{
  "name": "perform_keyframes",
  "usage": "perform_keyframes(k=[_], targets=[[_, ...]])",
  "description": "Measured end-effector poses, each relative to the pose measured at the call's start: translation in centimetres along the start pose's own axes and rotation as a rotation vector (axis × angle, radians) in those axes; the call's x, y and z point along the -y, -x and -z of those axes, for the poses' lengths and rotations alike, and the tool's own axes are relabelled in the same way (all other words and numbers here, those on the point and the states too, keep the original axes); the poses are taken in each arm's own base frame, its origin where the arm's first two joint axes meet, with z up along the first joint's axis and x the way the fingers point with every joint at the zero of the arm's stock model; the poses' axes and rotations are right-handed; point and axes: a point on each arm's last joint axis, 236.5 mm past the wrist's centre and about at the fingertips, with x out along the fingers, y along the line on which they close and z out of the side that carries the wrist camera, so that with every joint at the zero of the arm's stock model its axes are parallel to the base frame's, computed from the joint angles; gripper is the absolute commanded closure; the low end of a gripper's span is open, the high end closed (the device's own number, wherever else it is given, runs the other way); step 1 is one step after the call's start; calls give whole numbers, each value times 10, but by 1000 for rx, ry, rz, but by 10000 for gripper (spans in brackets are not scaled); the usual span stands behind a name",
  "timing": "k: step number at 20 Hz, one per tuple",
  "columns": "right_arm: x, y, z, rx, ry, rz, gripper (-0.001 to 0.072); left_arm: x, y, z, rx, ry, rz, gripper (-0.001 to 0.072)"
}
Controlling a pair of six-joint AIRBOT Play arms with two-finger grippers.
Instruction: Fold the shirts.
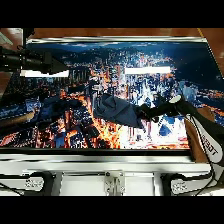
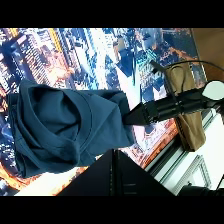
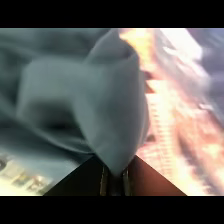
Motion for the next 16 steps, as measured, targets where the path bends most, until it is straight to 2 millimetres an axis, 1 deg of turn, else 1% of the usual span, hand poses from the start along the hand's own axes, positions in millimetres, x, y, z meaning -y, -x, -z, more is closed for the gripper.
perform_keyframes(k=[1,2,3,4,5,6,7,8,9,10,11,12,14,16], targets=[[-13,15,-10,37,47,-25,645,0,0,0,0,2,0,667],[-27,37,-23,91,102,-45,646,0,0,0,0,2,0,667],[-42,64,-37,155,151,-64,646,0,0,0,0,3,0,667],[-60,98,-51,233,193,-85,645,0,0,0,0,2,0,667],[-73,133,-61,305,221,-96,645,0,0,0,0,3,0,667],[-85,174,-72,392,240,-98,645,0,0,0,0,3,0,667],[-92,215,-80,479,239,-94,645,0,0,0,0,3,0,667],[-92,251,-84,545,228,-79,645,0,0,0,0,3,0,667],[-87,285,-86,606,207,-60,645,0,0,0,0,3,0,667],[-79,315,-87,659,182,-43,645,0,0,0,0,3,0,667],[-67,343,-85,701,147,-22,645,0,0,0,0,3,0,667],[-52,364,-83,733,111,-3,645,0,0,0,0,2,0,667],[-15,397,-76,771,25,52,645,0,0,0,0,2,0,667],[30,415,-63,767,-73,134,645,0,0,0,0,1,0,667]])
